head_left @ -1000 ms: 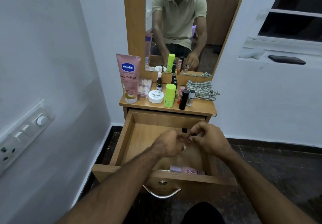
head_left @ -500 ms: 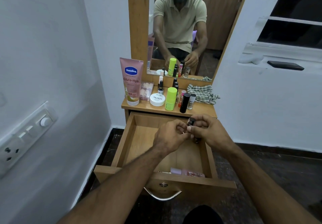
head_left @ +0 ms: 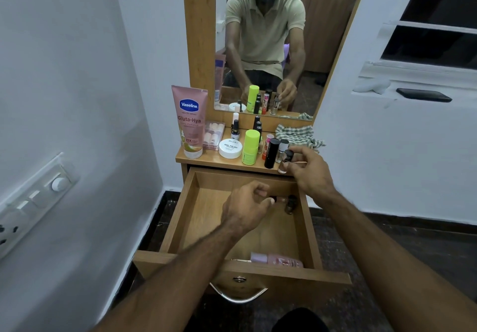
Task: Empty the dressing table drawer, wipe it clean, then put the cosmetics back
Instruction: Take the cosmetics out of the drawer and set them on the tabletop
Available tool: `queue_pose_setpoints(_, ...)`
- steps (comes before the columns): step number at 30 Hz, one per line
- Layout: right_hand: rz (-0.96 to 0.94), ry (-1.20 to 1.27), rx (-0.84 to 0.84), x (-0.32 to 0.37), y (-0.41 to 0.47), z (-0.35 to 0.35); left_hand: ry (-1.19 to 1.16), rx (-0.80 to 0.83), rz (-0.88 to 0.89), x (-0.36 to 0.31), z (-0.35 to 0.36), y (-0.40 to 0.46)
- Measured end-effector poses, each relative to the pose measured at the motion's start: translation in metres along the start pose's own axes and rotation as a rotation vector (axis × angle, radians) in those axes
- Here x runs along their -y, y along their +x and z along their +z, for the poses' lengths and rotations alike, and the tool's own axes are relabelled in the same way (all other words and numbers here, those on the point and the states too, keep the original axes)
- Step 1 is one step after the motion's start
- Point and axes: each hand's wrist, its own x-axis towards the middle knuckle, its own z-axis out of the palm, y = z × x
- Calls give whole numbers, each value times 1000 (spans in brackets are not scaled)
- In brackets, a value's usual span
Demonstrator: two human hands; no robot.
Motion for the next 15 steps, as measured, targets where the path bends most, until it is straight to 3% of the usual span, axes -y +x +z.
queue_pose_setpoints(15,12,85,-86,-10,8,13,4,58,-38,5,8,-1)
